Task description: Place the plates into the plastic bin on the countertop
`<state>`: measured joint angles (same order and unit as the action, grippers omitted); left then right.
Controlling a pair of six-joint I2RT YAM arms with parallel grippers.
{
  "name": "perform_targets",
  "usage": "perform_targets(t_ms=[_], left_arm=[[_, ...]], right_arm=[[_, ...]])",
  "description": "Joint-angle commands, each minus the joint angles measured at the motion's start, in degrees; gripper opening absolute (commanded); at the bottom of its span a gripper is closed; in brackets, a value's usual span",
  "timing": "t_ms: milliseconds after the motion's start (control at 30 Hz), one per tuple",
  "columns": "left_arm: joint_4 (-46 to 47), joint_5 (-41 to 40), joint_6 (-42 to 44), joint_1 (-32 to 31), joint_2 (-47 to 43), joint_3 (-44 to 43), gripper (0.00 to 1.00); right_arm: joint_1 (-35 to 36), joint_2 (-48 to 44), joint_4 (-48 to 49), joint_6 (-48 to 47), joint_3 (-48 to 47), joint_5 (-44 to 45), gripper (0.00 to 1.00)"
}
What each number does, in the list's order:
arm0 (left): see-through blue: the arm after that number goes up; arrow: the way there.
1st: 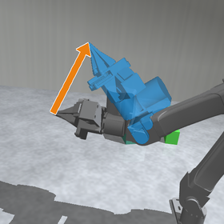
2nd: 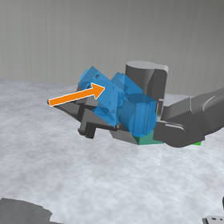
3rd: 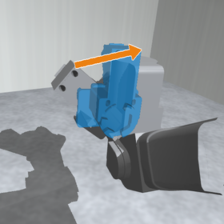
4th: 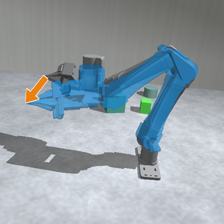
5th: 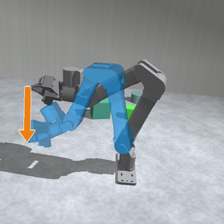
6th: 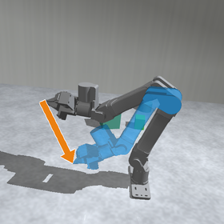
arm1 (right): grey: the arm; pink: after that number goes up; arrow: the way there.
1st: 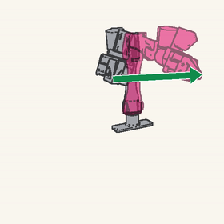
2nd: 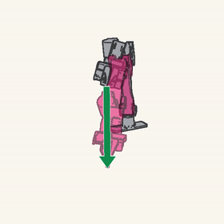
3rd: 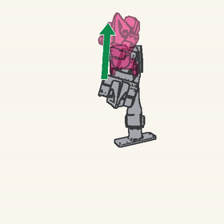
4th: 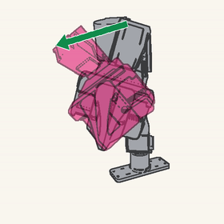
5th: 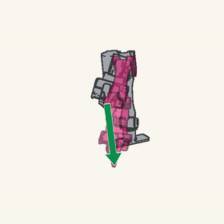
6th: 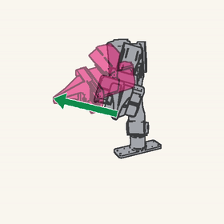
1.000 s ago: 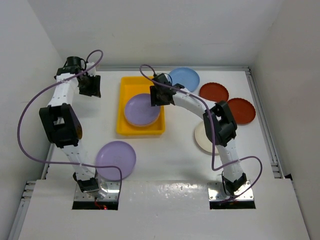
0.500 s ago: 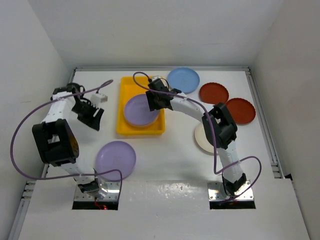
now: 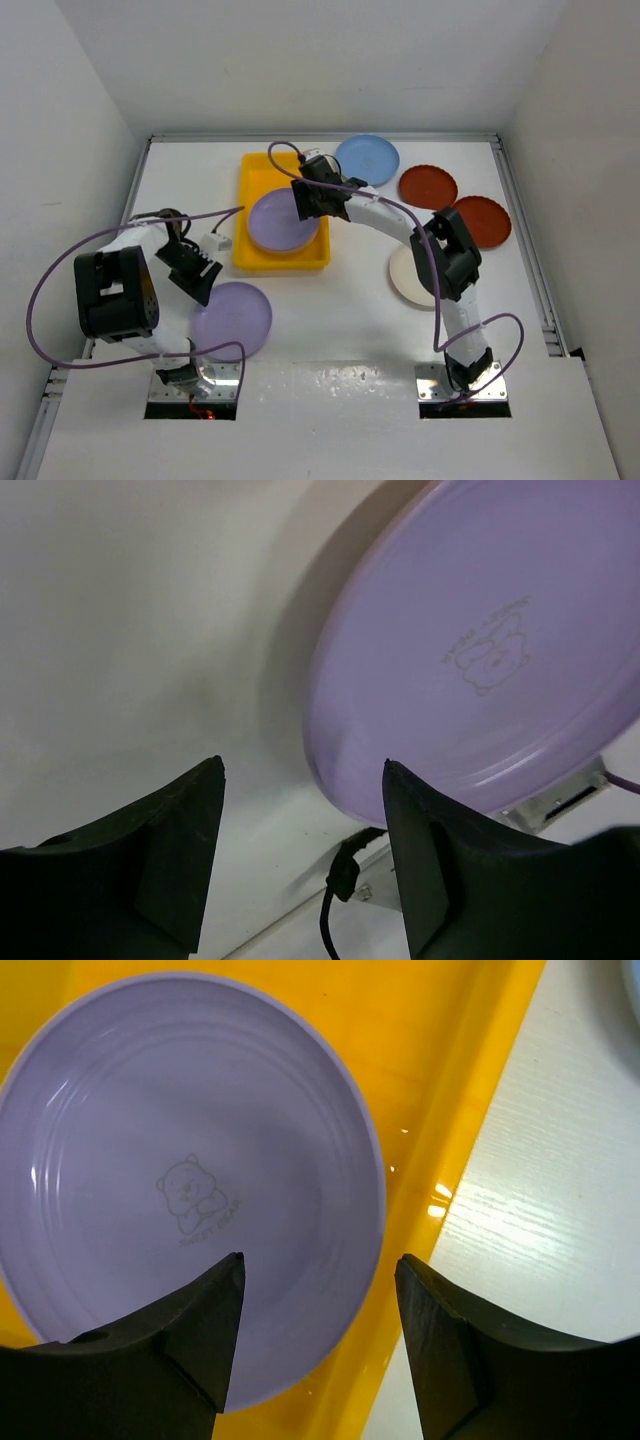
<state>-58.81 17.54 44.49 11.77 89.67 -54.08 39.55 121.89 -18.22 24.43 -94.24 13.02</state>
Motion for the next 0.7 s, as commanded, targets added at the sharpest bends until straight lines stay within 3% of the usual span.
perform_targets(t_ms=[0,167,300,333,400,667], left_arm=[[7.54,-4.35,-1.25,-1.05,-0.72,3.1,0.65],[12.74,-5.15,-3.36,-1.57,1.03,5.48,0.51],[13.28,-2.87,-3.36,-2.81,1.04,7.67,0.25],[13.28,-2.34,-3.36,-2.81,1.04,7.68,0.11],[13.28,-1.46,-2.74,-2.81,0.33,8.9,0.01],[4.59,-0.93,8.41,-6.14,-9.15,8.3,0.0]], right_arm=[[0.26,-6.56,3.71,-0.61,1.24,0.17,0.62],[-0.09,-10.87,5.83,1.15,5.98,2.53,0.62],[-0.87,-14.74,7.58,3.52,8.98,1.67,0.62],[-1.23,-15.53,7.84,3.96,9.24,1.49,0.62],[-1.4,-16.33,7.93,4.14,10.39,1.4,0.6],[-1.76,-17.74,7.76,2.91,12.06,2.01,0.6]])
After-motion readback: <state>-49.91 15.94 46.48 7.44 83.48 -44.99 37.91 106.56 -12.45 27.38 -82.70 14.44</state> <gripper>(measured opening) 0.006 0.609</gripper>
